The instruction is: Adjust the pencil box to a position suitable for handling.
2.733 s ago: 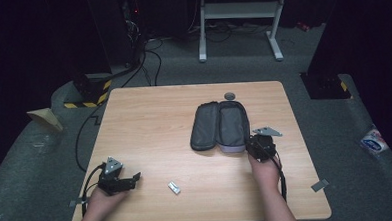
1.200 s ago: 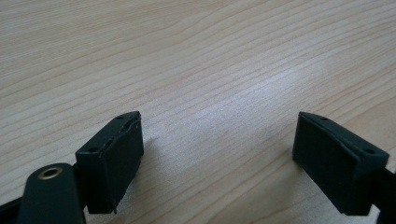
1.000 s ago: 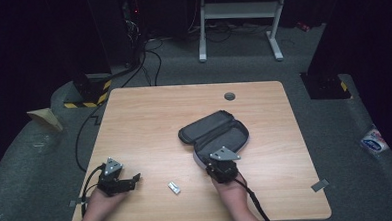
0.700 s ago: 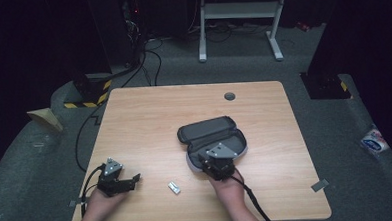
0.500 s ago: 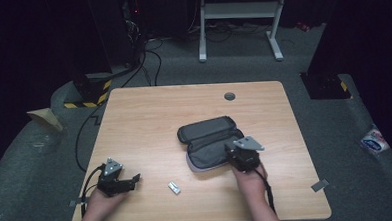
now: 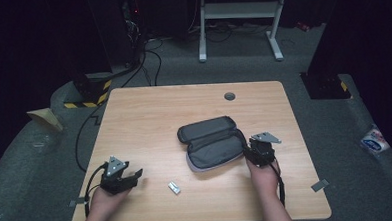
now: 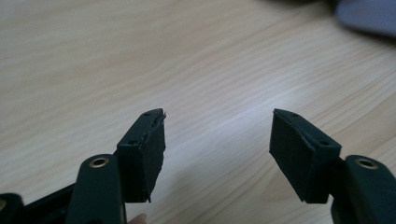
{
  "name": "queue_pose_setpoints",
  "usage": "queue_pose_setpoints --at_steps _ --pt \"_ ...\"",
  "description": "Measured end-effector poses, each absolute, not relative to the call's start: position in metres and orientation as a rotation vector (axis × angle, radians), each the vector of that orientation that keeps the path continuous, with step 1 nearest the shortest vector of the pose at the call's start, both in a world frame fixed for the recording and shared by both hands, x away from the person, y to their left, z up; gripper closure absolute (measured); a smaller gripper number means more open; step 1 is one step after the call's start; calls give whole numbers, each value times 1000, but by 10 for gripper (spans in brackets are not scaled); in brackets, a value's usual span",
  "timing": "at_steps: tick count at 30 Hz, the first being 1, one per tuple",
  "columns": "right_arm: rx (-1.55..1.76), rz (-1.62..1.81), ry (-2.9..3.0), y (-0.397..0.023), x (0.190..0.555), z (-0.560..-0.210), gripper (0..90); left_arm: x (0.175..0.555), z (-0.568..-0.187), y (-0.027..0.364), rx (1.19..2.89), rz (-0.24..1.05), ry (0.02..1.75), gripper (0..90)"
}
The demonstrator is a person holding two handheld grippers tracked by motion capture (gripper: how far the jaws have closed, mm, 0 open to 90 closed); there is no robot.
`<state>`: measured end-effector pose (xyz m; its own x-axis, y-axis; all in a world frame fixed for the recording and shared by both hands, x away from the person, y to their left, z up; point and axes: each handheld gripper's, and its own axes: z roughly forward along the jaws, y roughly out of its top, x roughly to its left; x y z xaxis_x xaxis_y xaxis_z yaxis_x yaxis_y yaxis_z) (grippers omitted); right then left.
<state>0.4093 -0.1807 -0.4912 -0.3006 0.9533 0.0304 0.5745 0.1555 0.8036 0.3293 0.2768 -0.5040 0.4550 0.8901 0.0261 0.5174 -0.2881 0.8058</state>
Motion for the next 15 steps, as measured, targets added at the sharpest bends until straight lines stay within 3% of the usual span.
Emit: queue_pose_setpoints --at_steps 6,15 --pt "1474 1022 1968 -181 408 -496 698 331 -492 238 1938 612 1083 430" --pt "1434 1122 2005 -164 389 -501 653 348 -496 211 1921 543 1118 465"
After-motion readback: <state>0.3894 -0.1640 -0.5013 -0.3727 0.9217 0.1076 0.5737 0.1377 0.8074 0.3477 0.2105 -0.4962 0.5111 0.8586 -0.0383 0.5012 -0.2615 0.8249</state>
